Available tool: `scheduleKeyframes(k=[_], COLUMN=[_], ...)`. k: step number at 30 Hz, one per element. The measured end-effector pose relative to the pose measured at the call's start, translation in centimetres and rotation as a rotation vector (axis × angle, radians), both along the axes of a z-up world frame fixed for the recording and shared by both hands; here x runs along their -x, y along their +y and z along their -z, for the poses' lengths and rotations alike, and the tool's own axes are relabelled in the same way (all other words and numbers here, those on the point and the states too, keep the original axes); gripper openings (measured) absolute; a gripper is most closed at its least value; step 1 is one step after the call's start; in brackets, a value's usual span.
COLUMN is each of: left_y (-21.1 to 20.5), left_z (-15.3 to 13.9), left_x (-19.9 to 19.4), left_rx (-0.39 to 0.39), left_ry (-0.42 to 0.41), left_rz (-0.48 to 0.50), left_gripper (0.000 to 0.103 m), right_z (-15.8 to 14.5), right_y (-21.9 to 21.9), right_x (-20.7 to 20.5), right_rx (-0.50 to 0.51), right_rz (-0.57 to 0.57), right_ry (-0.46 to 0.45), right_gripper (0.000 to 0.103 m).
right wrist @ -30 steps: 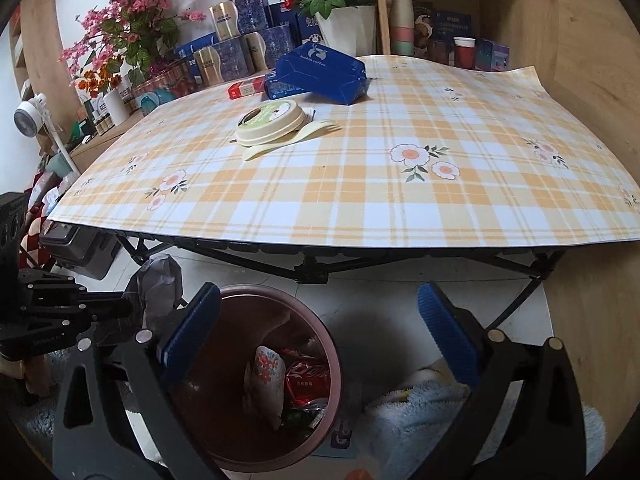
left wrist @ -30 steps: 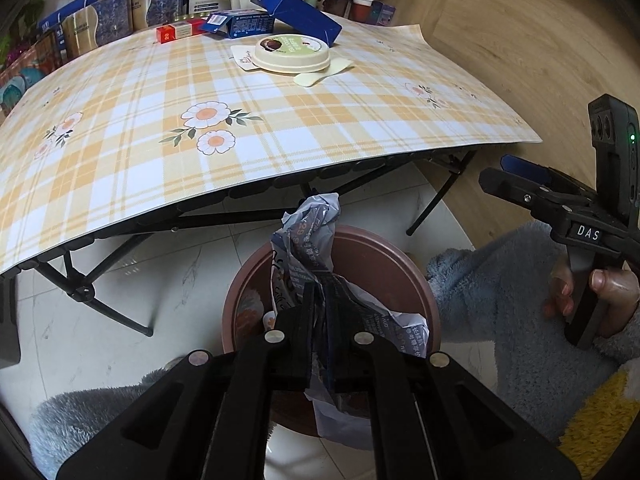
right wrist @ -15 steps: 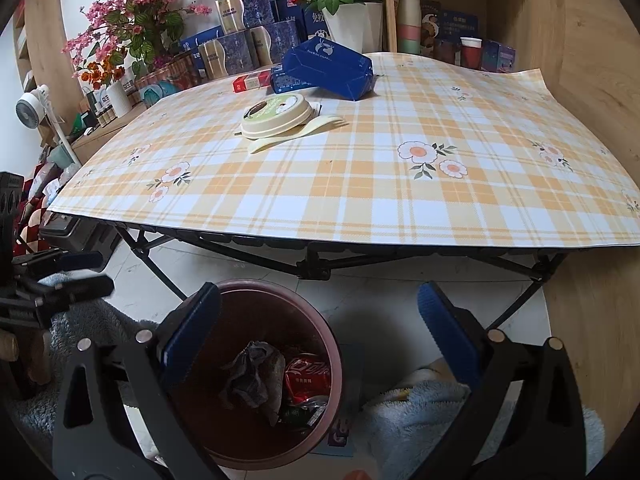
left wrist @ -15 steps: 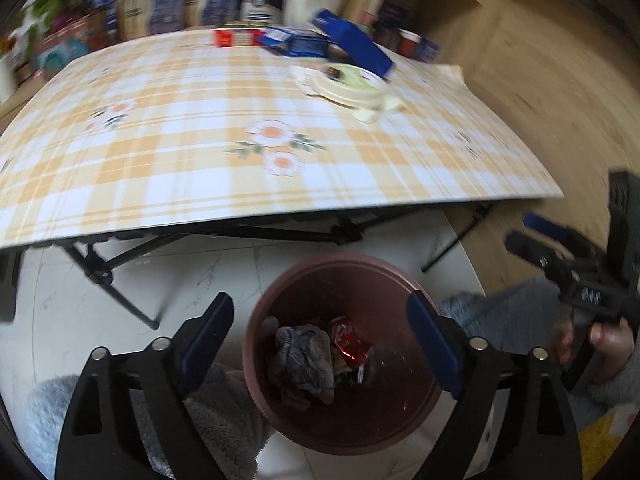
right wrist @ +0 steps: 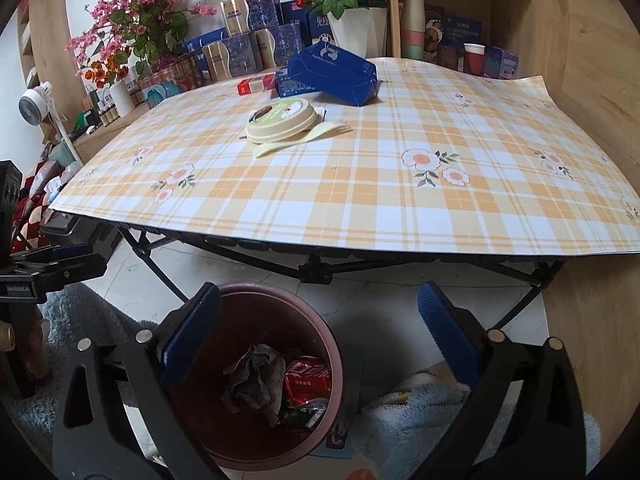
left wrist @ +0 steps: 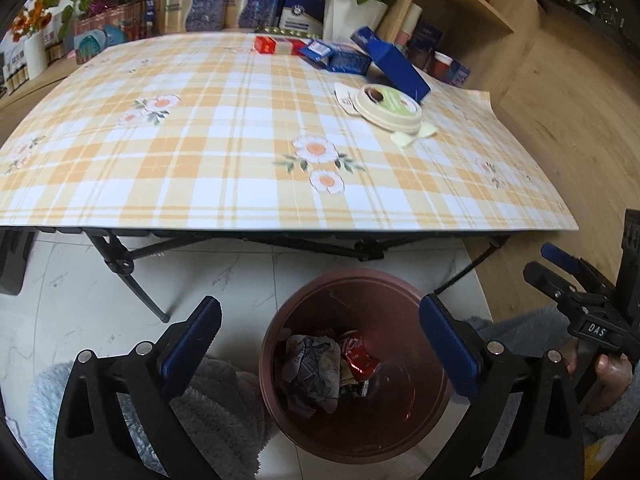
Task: Collect trash
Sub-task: 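Raise both open grippers from the bin back over the table, then grasp the green YEAH YOGURT lid with the left gripper while the right grasps the white spork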
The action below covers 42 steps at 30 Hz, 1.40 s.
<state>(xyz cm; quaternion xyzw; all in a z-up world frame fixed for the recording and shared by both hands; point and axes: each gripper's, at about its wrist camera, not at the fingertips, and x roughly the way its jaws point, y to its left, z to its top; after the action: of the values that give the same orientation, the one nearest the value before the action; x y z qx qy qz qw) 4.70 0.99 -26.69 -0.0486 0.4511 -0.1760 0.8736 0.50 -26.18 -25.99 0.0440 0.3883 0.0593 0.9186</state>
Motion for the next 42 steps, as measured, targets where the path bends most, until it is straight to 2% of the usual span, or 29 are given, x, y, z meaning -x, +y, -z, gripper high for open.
scheduleKeyframes(k=[3, 8, 14, 16, 22, 25, 27, 30, 34, 35, 36, 37, 39, 40, 42], left_y=[0.1, -1.2, -4.6, -6.4, -11.4, -13.0, -14.0, -15.0, -15.7, -15.7, -15.4, -15.1, -14.6, -14.4, -13.6], left_z=[-1.2, -3.1, -5.5, -5.9, -4.5, -3.1, -2.2, -1.2, -0.5, -0.4, -0.3, -0.3, -0.5, -0.8, -1.8], left_x=[-0.1, -2.6, -8.1, -10.4, -16.6, -18.8, -20.1, -21.5, -22.5, -22.6, -22.7, -22.6, -21.9, -21.4, -20.0], left_rx=[0.032, 0.071, 0.08, 0.06, -0.009, -0.022, -0.07, -0.099, -0.142, -0.158, -0.14, -0.118, -0.099, -0.092, -0.084], left_ry=[-0.037, -0.033, -0.06, -0.066, -0.03, 0.0, 0.005, 0.014, 0.016, 0.016, 0.019, 0.032, 0.021, 0.009, -0.024], left_rz=[0.001, 0.043, 0.115, 0.152, 0.227, 0.239, 0.228, 0.23, 0.225, 0.214, 0.202, 0.199, 0.195, 0.203, 0.209], left_gripper=[0.097, 0.097, 0.097, 0.097, 0.097, 0.097, 0.097, 0.097, 0.097, 0.094, 0.085, 0.083, 0.083, 0.083, 0.082], right_z=[-0.6, -1.0, -1.9, -2.3, -3.0, -3.2, -3.1, -3.1, -3.0, -2.9, -2.8, -2.7, -2.4, -2.2, -1.8], right_y=[-0.6, -1.1, -2.3, -2.8, -4.8, -6.0, -6.4, -6.8, -7.2, -7.3, -7.3, -7.4, -7.5, -7.6, -7.7], right_x=[0.4, -0.1, -2.0, -3.1, -6.4, -7.3, -7.5, -7.8, -7.9, -8.0, -8.1, -8.2, -8.8, -9.4, -10.5], right_rx=[-0.012, -0.021, -0.086, -0.095, -0.108, -0.15, -0.172, -0.202, -0.207, -0.212, -0.215, -0.216, -0.225, -0.247, -0.286], right_rz=[0.029, 0.054, 0.08, 0.098, 0.151, 0.169, 0.169, 0.124, 0.12, 0.119, 0.119, 0.122, 0.122, 0.115, 0.102], right_ry=[-0.033, -0.043, -0.044, -0.05, -0.05, -0.055, -0.053, -0.048, -0.046, -0.042, -0.042, -0.048, -0.039, -0.023, 0.001], right_gripper=[0.097, 0.097, 0.097, 0.097, 0.097, 0.097, 0.097, 0.097, 0.097, 0.097, 0.097, 0.097, 0.086, 0.078, 0.076])
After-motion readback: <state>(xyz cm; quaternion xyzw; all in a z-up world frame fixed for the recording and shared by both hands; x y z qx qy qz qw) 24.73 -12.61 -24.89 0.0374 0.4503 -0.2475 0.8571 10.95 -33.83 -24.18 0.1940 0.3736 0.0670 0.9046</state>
